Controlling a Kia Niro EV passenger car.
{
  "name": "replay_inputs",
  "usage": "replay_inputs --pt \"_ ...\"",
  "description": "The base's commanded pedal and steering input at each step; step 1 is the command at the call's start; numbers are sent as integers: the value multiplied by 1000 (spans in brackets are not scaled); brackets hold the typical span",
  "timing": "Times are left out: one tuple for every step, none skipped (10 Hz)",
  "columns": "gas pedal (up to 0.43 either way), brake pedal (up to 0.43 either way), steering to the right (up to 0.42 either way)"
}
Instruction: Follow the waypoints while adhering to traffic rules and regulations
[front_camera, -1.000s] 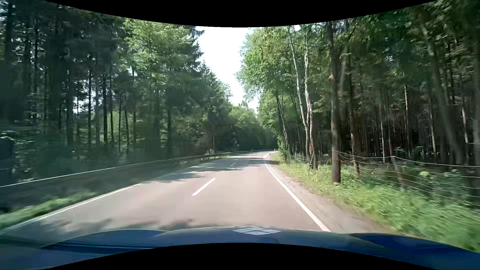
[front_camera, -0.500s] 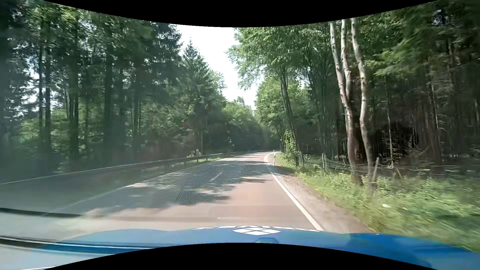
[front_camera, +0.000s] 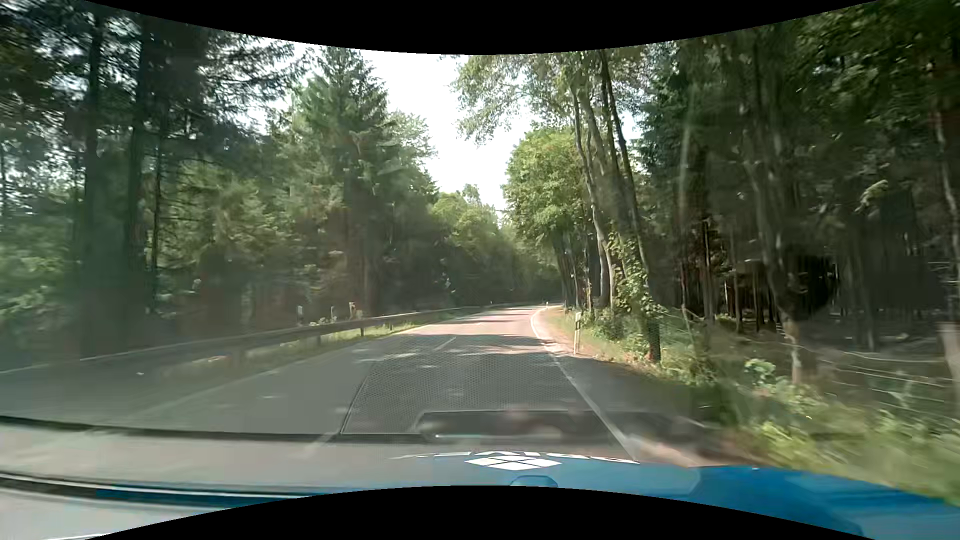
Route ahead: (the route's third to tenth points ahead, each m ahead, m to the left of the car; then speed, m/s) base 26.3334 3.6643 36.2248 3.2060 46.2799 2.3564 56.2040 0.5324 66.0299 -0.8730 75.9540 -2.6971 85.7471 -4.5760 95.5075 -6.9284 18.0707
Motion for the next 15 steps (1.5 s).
replay_inputs --pt "189 0 8" --pt "189 0 8" --pt "189 0 8" --pt "189 0 8" --pt "189 0 8" --pt "189 0 8" --pt "189 0 8" --pt "189 0 8" --pt "189 0 10" --pt "189 0 13" --pt "189 0 16" --pt "189 0 16" --pt "189 0 16" --pt "189 0 16" --pt "189 0 16"
